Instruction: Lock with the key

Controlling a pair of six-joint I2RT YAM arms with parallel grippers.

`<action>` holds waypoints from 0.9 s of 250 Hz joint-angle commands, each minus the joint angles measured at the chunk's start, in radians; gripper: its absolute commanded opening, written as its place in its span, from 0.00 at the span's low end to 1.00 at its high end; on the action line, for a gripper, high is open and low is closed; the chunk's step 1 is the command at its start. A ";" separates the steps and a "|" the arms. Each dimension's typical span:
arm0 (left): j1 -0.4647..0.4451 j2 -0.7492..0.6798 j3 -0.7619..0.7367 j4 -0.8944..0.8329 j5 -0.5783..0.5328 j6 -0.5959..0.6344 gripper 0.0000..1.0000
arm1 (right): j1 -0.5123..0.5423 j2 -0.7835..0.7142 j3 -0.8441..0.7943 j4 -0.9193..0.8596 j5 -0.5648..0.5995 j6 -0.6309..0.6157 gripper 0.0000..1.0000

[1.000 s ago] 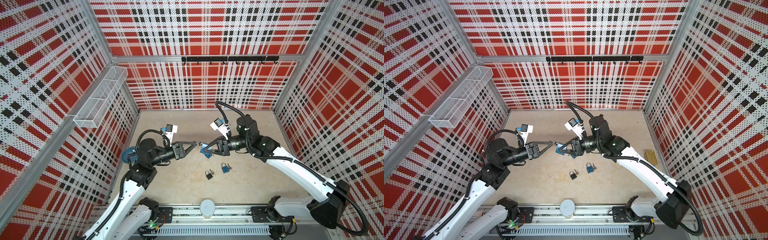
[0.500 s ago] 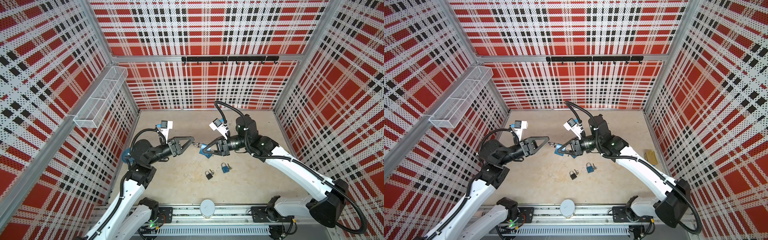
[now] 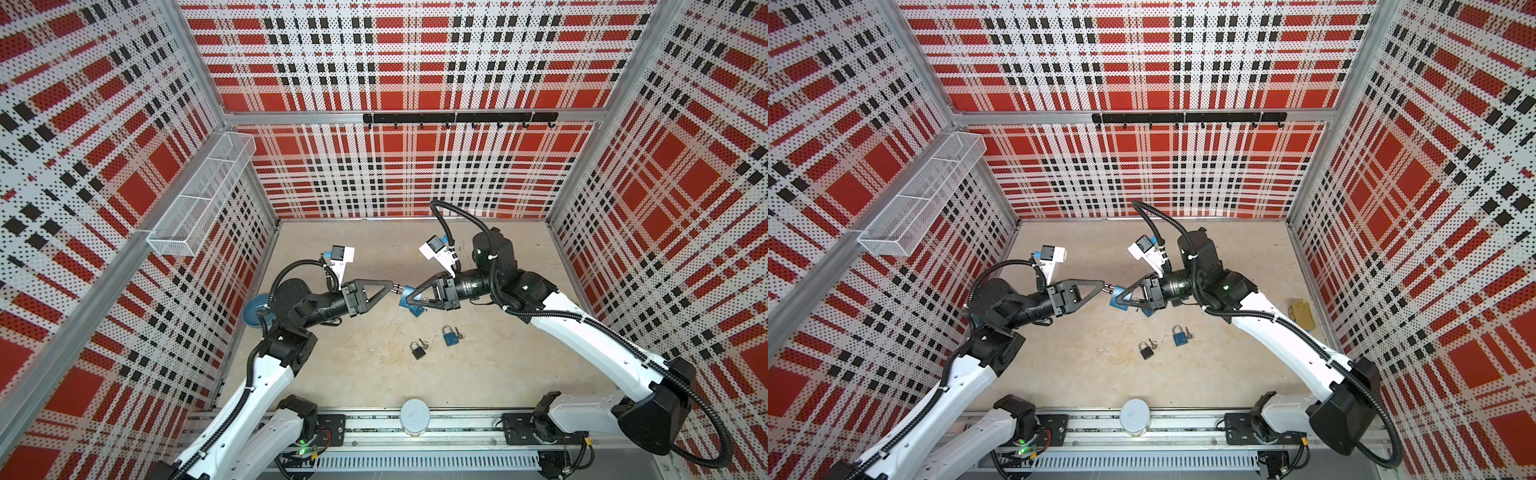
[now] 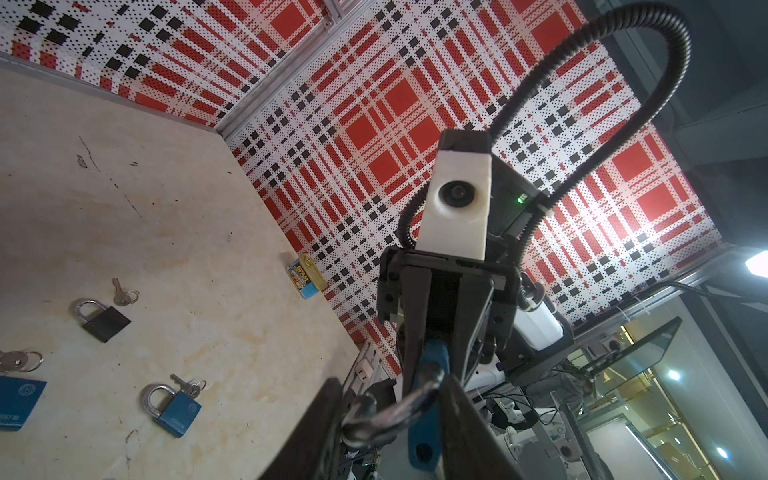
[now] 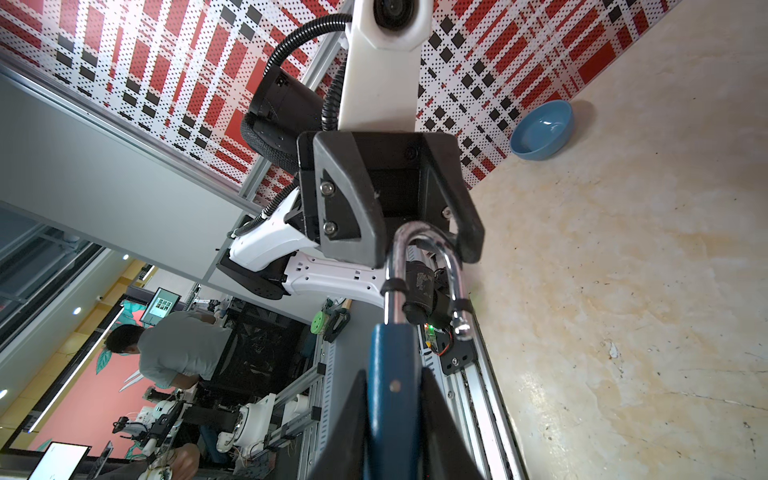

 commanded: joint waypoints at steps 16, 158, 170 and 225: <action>0.000 -0.020 -0.005 0.014 0.007 -0.006 0.32 | -0.006 0.007 0.026 0.082 -0.028 0.001 0.00; -0.001 -0.013 -0.006 0.004 -0.007 -0.004 0.13 | -0.005 -0.004 0.019 0.061 -0.040 -0.013 0.00; -0.001 -0.013 -0.007 0.001 -0.011 -0.003 0.10 | -0.005 -0.004 0.020 0.050 -0.039 -0.021 0.00; -0.013 -0.004 -0.005 -0.016 -0.026 0.015 0.00 | -0.005 -0.004 0.014 0.066 -0.066 -0.004 0.00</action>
